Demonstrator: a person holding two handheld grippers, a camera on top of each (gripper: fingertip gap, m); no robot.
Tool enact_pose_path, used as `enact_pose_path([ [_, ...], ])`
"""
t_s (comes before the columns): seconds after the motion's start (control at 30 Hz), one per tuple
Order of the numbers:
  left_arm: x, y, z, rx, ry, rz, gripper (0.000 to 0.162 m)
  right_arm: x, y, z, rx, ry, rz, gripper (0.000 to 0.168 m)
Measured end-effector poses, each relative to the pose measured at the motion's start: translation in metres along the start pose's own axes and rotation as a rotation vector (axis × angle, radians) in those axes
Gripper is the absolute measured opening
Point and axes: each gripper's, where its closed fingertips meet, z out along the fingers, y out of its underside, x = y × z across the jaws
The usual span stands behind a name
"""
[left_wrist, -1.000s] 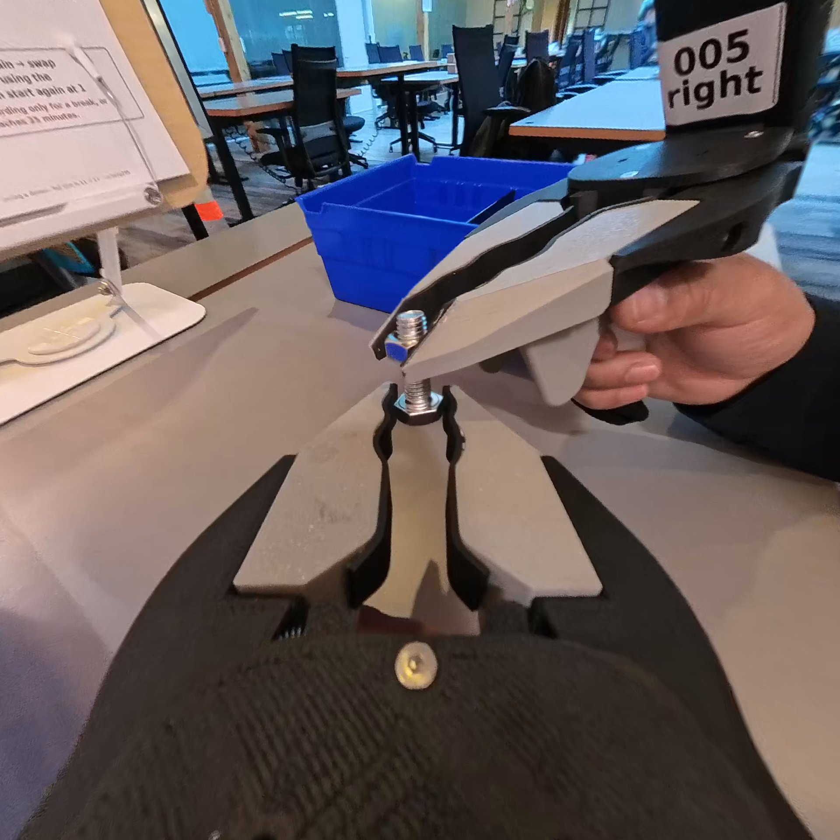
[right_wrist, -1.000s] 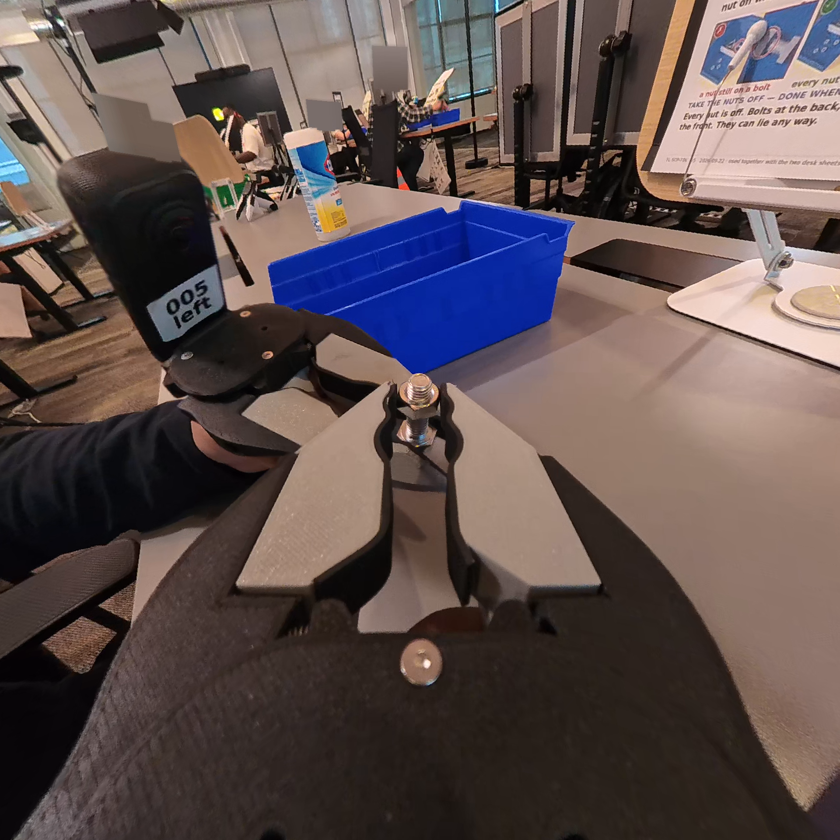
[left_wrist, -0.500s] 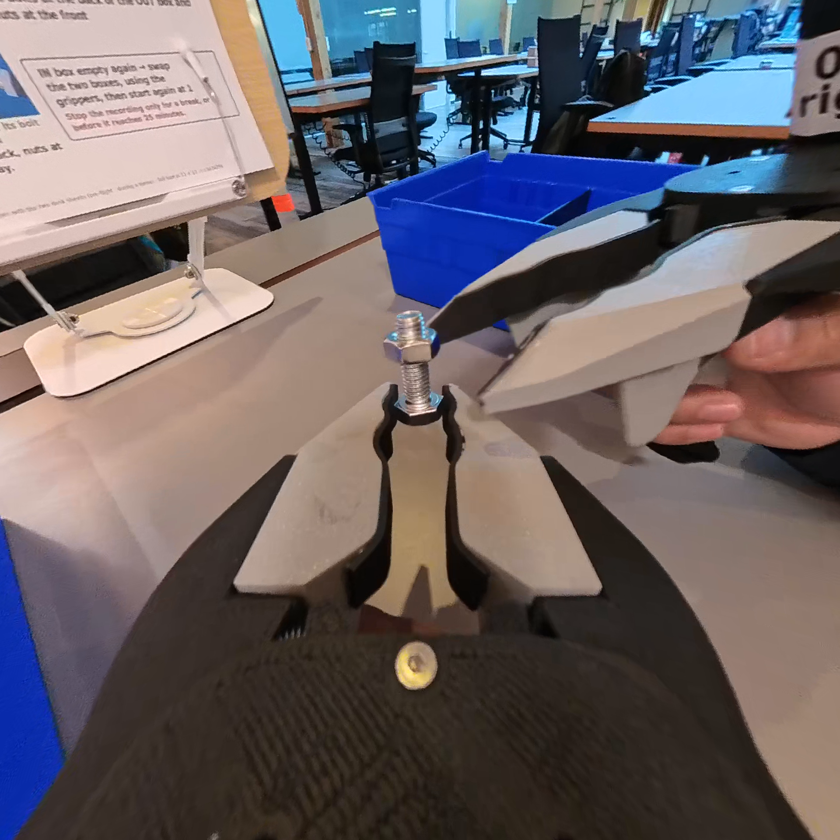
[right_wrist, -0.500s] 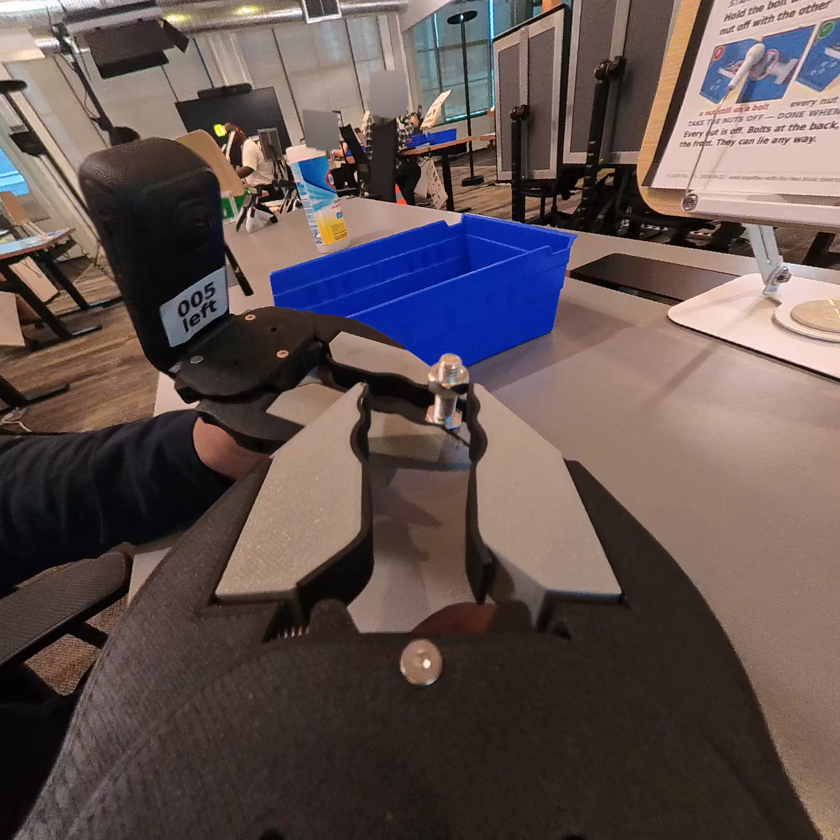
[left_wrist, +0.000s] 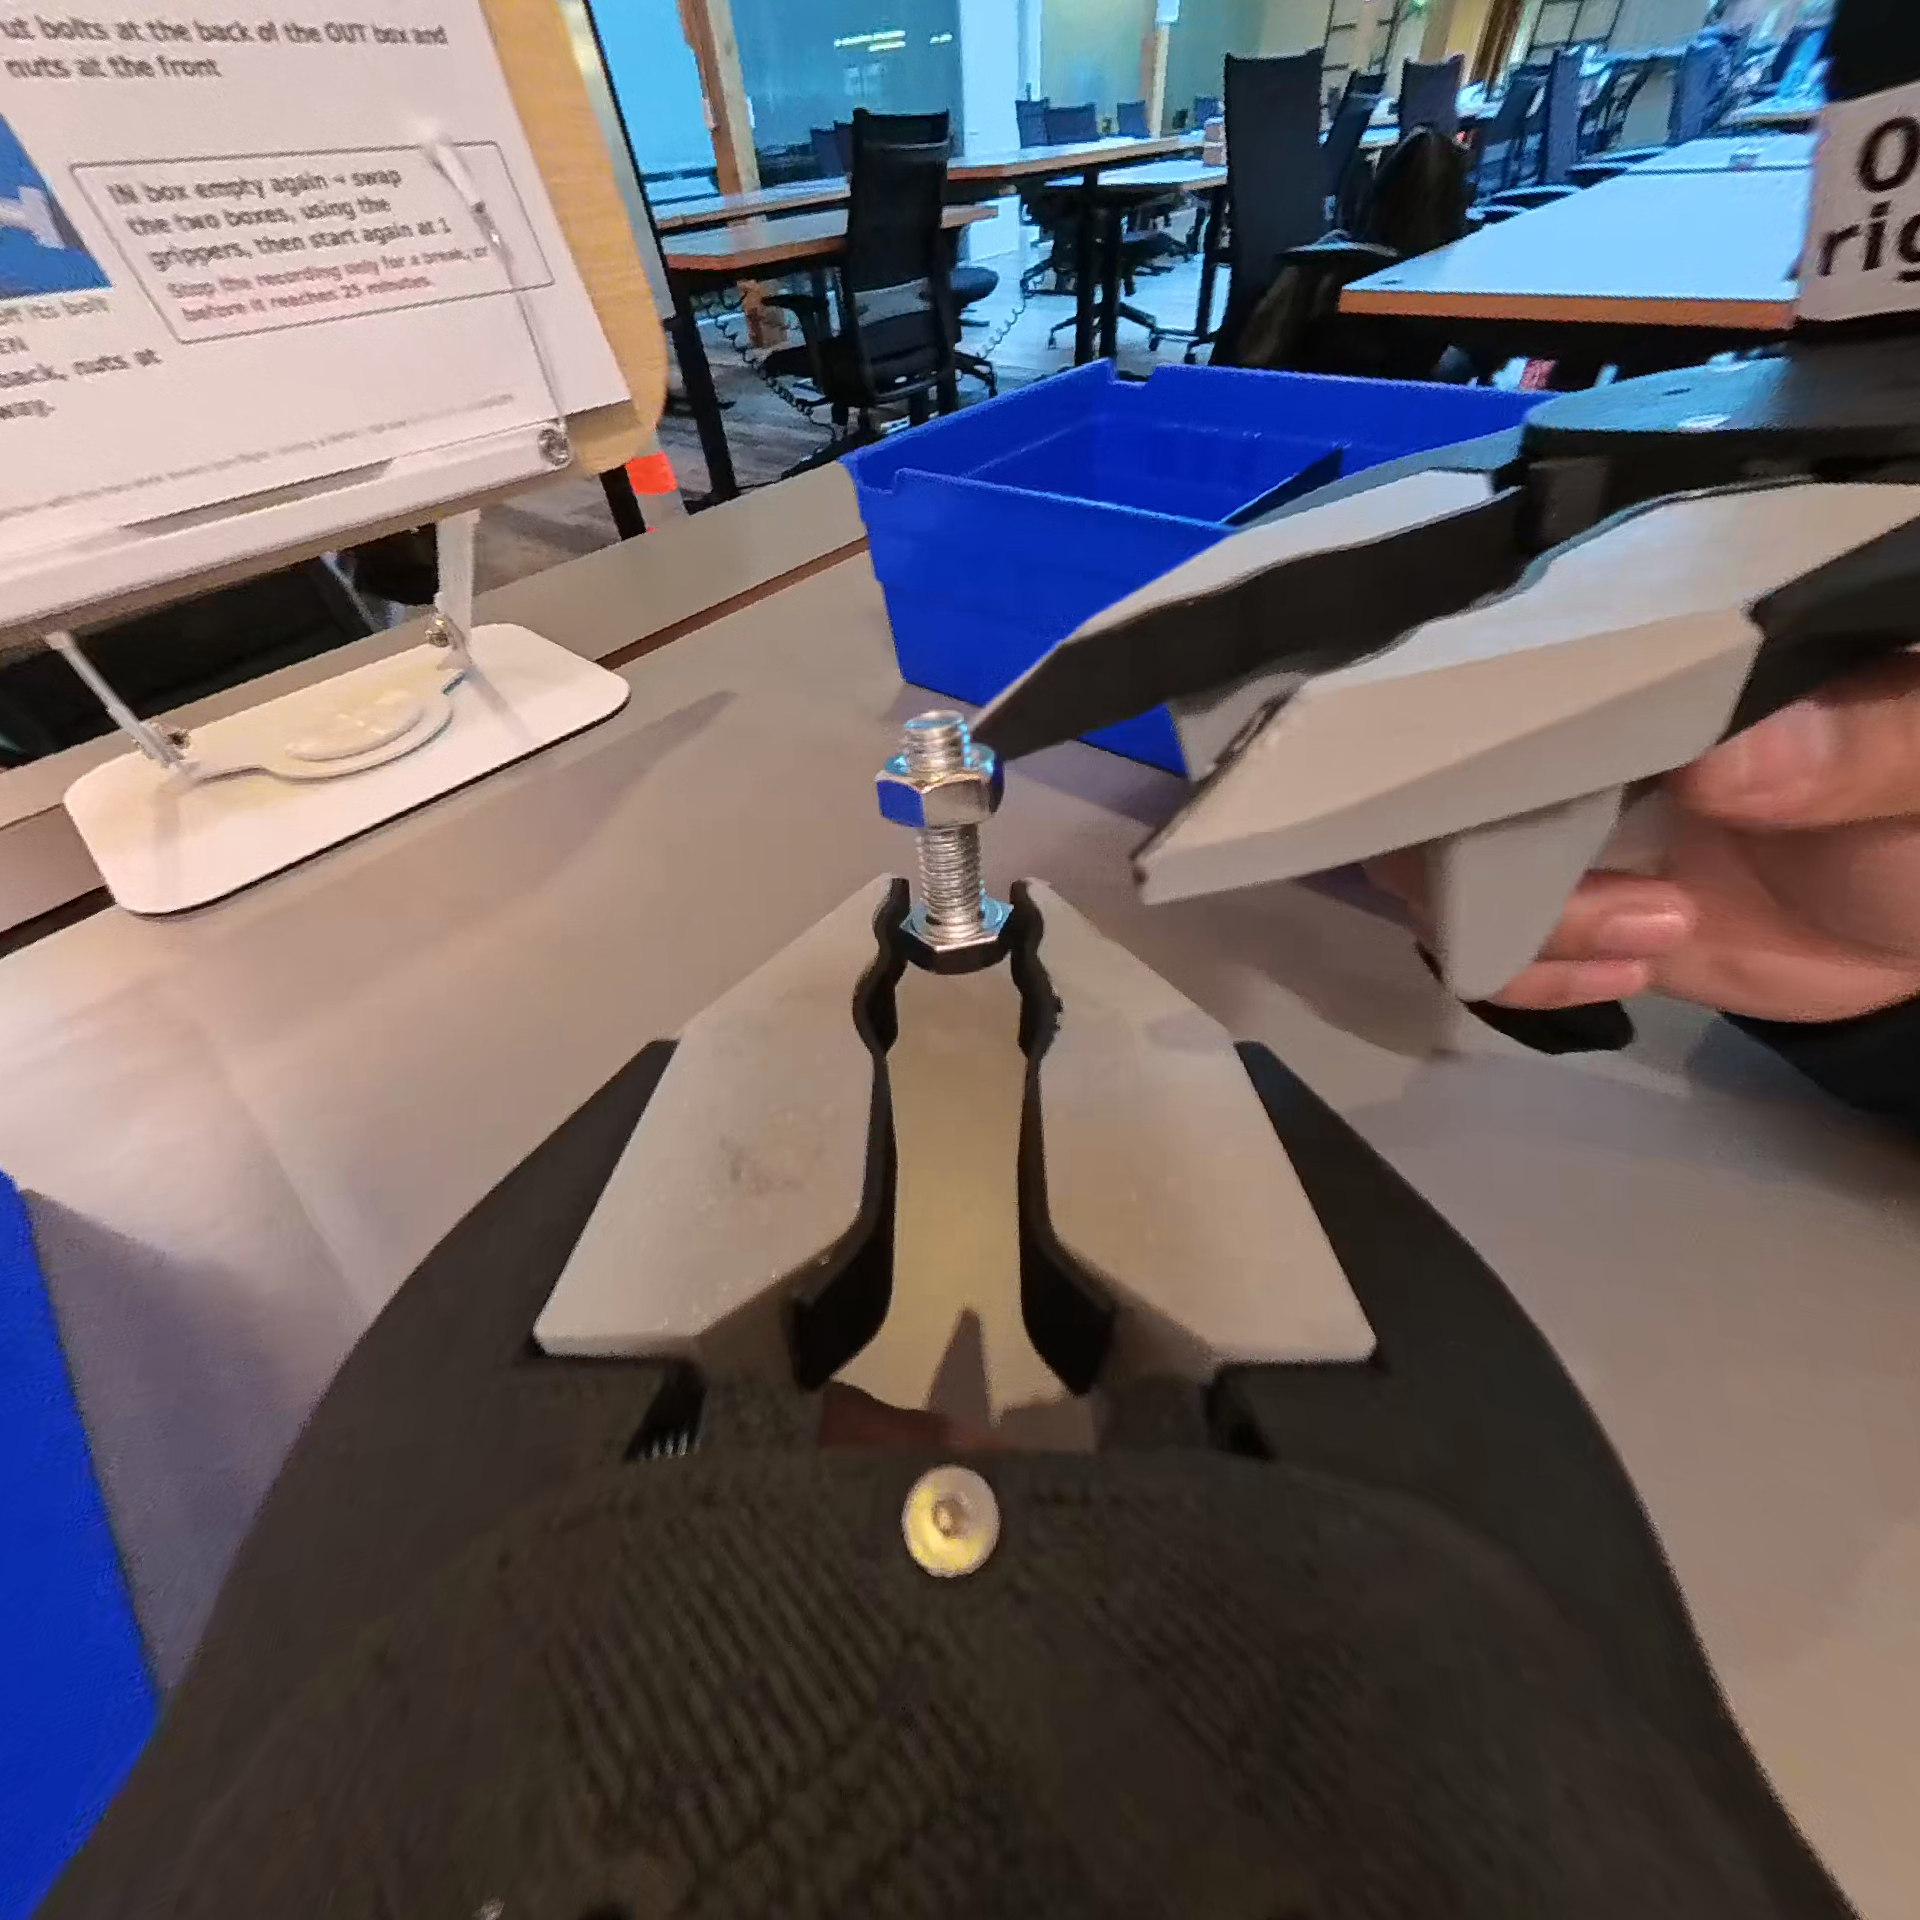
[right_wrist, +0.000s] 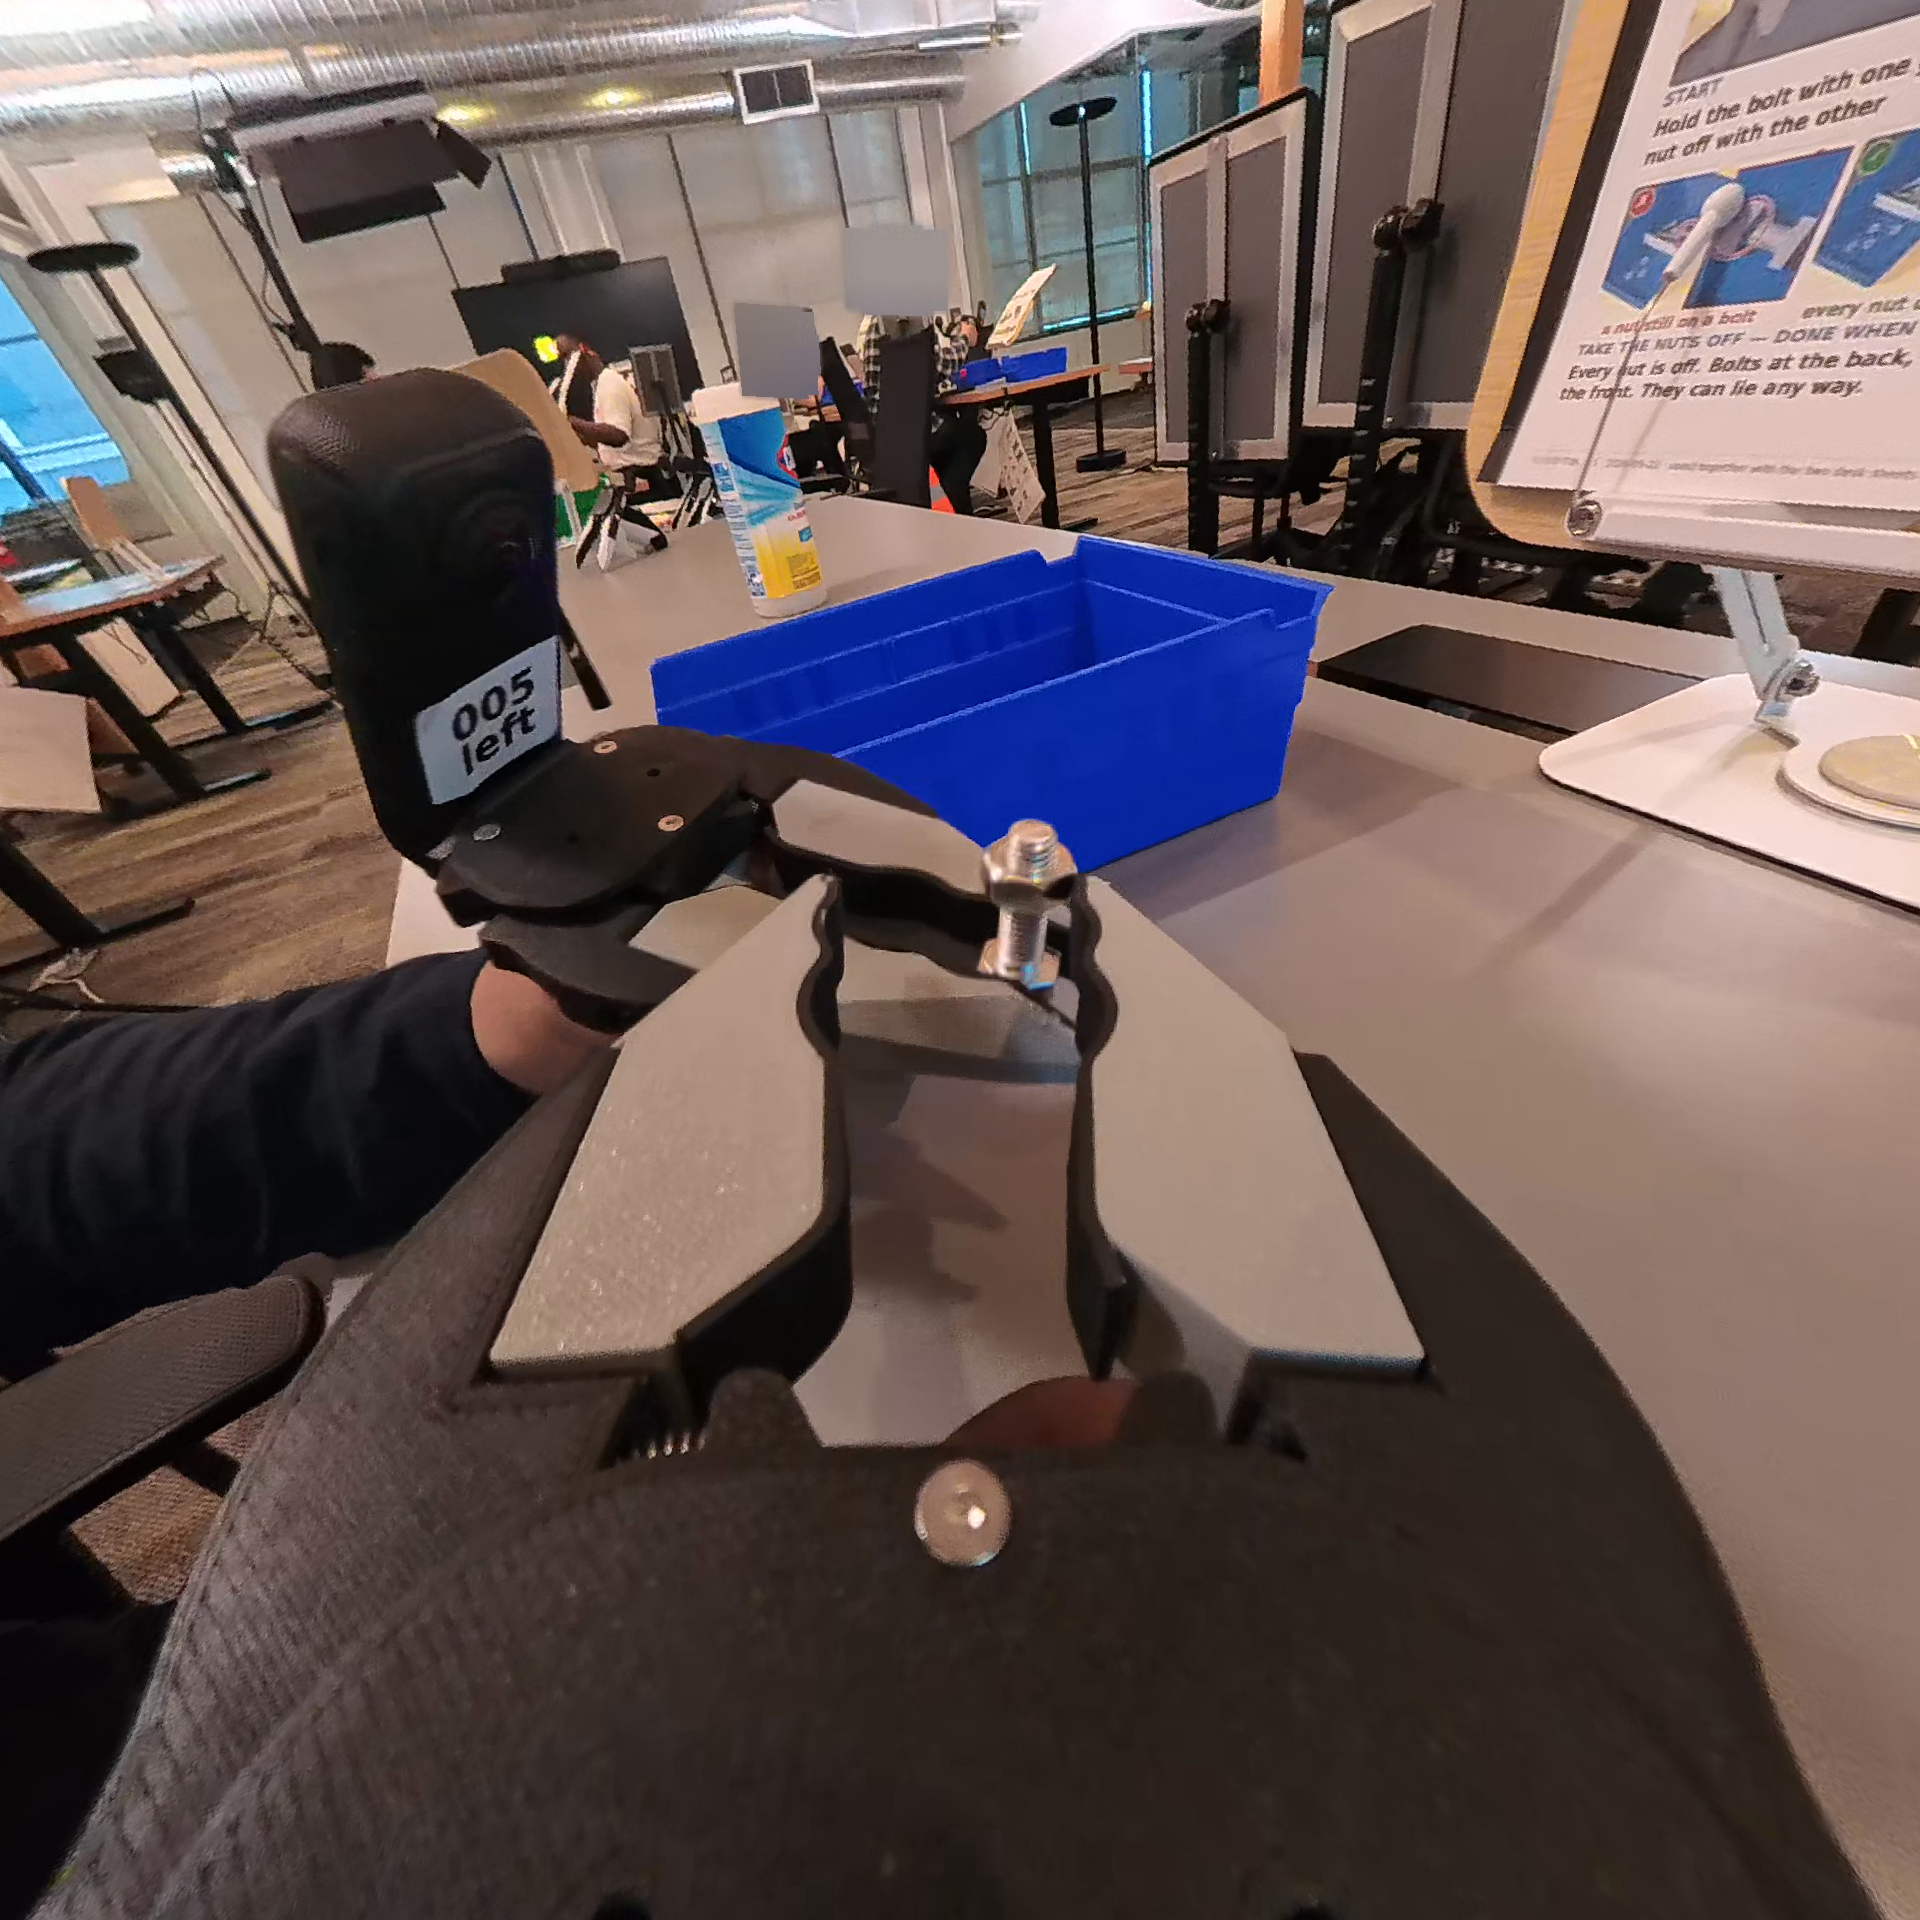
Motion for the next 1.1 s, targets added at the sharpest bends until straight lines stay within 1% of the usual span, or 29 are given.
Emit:
enact_pose_path([
  [0.13, 0.024, -0.003, 0.003, 0.009, 0.071, 0.041, 0.017, -0.003, 0.004, 0.007, -0.017, 0.001, -0.01, 0.041],
  [0.23, 0.035, -0.003, 0.006, 0.008, 0.083, 0.071, 0.017, 0.0, 0.002, 0.004, -0.015, 0.013, -0.022, 0.04],
  [0.33, 0.021, -0.004, 0.005, 0.011, 0.037, 0.044, 0.017, 0.003, -0.005, -0.003, 0.019, 0.008, 0.004, 0.039],
  [0.4, 0.007, -0.004, 0.001, 0.017, -0.001, 0.007, 0.017, 0.002, -0.005, -0.005, 0.018, 0.001, 0.008, 0.037],
  [0.47, 0.002, -0.005, -0.001, 0.021, -0.004, -0.007, 0.017, 0.0, -0.003, -0.002, 0.009, -0.007, -0.003, 0.035],
  [0.63, 0.03, -0.008, 0.003, 0.029, 0.077, 0.041, 0.017, -0.004, -0.001, 0.007, 0.0, -0.009, -0.014, 0.04],
  [0.7, 0.034, -0.007, 0.005, 0.023, 0.072, 0.078, 0.017, -0.002, -0.001, 0.005, -0.001, -0.002, -0.023, 0.037],
  [0.83, 0.014, -0.007, 0.002, 0.022, 0.017, 0.031, 0.017, 0.004, -0.009, -0.005, 0.032, 0.008, -0.009, 0.035],
  [0.93, -0.002, -0.007, -0.003, 0.028, -0.018, -0.011, 0.017, 0.002, -0.01, -0.007, 0.036, -0.008, -0.006, 0.029],
  [1.0, -0.001, -0.008, -0.003, 0.035, -0.012, -0.014, 0.017, 0.0, -0.006, -0.003, 0.02, -0.009, -0.013, 0.03],
  [1.1, 0.017, -0.009, 0.0, 0.032, 0.034, 0.03, 0.017, -0.002, -0.003, 0.003, 0.003, -0.002, -0.022, 0.034],
])
